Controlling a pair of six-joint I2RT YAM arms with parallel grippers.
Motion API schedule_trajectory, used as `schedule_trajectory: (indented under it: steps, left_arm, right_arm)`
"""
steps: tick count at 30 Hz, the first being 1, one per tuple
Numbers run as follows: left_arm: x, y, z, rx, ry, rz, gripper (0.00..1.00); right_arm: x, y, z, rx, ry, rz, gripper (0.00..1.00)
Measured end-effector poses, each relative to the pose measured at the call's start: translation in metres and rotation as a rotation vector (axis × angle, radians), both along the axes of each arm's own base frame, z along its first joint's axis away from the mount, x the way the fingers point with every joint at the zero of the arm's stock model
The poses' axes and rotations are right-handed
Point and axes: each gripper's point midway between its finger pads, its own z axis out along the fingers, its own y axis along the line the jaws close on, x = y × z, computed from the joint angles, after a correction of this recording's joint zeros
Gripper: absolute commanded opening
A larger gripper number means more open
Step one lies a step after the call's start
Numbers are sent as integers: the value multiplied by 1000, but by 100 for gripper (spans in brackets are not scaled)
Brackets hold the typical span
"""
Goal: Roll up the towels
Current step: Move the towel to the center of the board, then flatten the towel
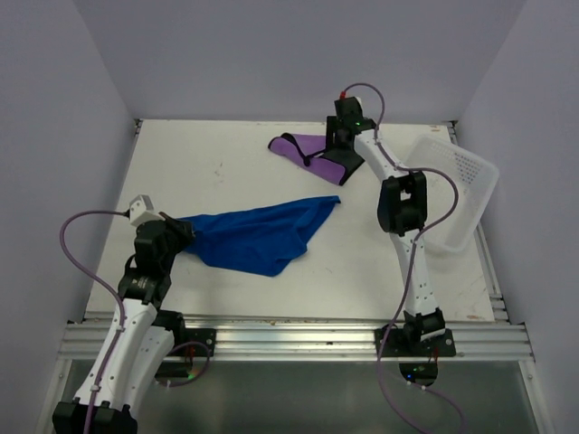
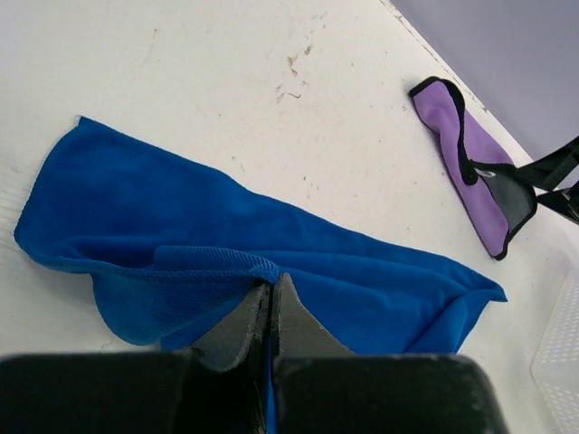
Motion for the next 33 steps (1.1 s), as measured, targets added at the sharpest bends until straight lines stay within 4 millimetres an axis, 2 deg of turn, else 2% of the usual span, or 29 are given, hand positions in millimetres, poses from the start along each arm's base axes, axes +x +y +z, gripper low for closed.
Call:
schedule_trajectory:
  steps: [3, 4, 7, 9, 10, 11, 12, 15, 17, 18, 20, 22, 23, 24, 26, 27, 28, 30, 33]
  left_arm:
    - [1, -1, -1, -3, 5, -7, 0]
    - [1, -2, -1, -4, 5, -10, 0]
    - [2, -3, 4, -6, -2, -15, 0]
    - [3, -3, 11, -6, -18, -14, 0]
    - [4, -3, 16, -6, -28, -14, 0]
    - [5, -3, 20, -4, -36, -13, 0]
    - [6, -2, 23, -1, -42, -12, 0]
    - [10, -3, 29, -2, -41, -15, 0]
    - [13, -4, 29, -3, -31, -20, 0]
    - [13, -5, 28, -4, -23, -24, 0]
    - [13, -5, 24, -3, -7, -25, 0]
    - [12, -5, 26, -3, -14, -22, 0]
    - [12, -4, 28, -2, -20, -21, 0]
    - [12, -4, 30, -1, -24, -19, 0]
    - [12, -3, 36, 0, -35, -16, 0]
    - [13, -3, 40, -1, -43, -16, 0]
    - [13, -3, 43, -1, -50, -16, 0]
    - [13, -3, 48, -3, -63, -16, 0]
    - [12, -3, 51, -4, -72, -16, 0]
  right_arm:
    - [-26, 27, -3, 17, 37, 97, 74]
    - [-38, 39, 0, 26, 48, 139, 70]
    - [-61, 75, 28, 72, 25, 254, 63]
    - [-73, 91, 62, 110, -25, 302, 56]
    - [-80, 94, 80, 129, -54, 313, 52]
    - [-88, 92, 97, 151, -83, 308, 39]
    - [-100, 85, 115, 167, -101, 299, 35]
    - [-145, 60, 160, 264, -161, 225, 30]
    - [-178, 47, 174, 355, -185, 172, 30]
    - [-197, 41, 173, 399, -181, 144, 32]
    - [-228, 39, 156, 486, -147, 106, 33]
    - [-259, 40, 119, 562, -60, 63, 33]
    - [-279, 42, 83, 601, 20, 23, 33]
    - [-290, 44, 66, 608, 65, 7, 33]
    - [-324, 46, 17, 626, 195, -43, 36]
    - [-339, 47, 0, 628, 249, -64, 38]
    - [-349, 51, -8, 638, 281, -71, 41]
    - [-358, 61, -12, 675, 311, -79, 43]
    - [-353, 81, -4, 767, 287, -76, 45]
